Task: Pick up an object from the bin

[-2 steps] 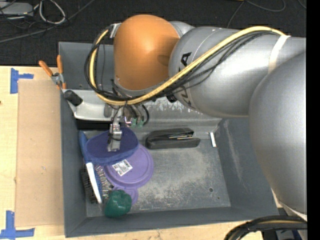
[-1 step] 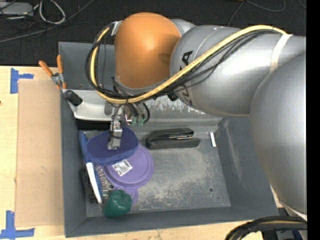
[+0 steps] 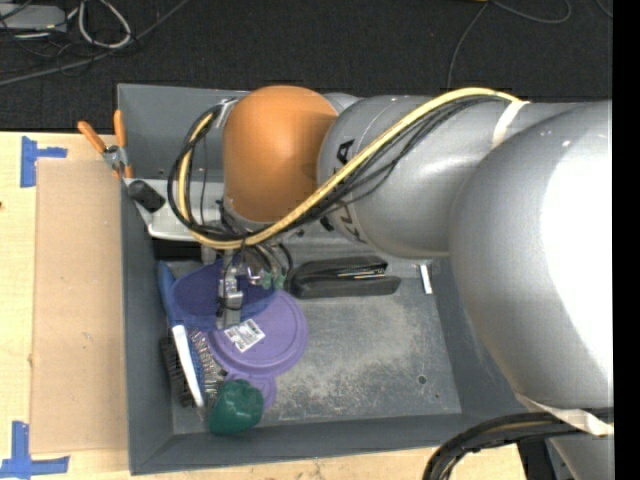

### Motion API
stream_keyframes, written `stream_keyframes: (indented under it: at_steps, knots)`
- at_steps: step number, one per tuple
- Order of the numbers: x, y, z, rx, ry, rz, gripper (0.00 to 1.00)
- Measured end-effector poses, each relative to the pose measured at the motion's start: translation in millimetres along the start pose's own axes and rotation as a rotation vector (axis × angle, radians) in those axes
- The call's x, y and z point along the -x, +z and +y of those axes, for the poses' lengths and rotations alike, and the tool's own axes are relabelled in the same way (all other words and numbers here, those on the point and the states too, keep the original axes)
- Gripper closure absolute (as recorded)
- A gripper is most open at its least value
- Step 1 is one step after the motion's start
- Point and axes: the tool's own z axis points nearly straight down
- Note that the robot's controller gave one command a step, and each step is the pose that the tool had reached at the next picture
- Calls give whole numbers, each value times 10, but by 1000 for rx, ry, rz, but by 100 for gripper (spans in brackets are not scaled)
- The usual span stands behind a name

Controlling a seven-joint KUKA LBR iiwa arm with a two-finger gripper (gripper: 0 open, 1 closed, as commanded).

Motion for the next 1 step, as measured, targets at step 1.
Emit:
stream_keyframes:
  at_steps: [1]
  knots:
    - [-24, 371, -17, 1, 22, -1, 0]
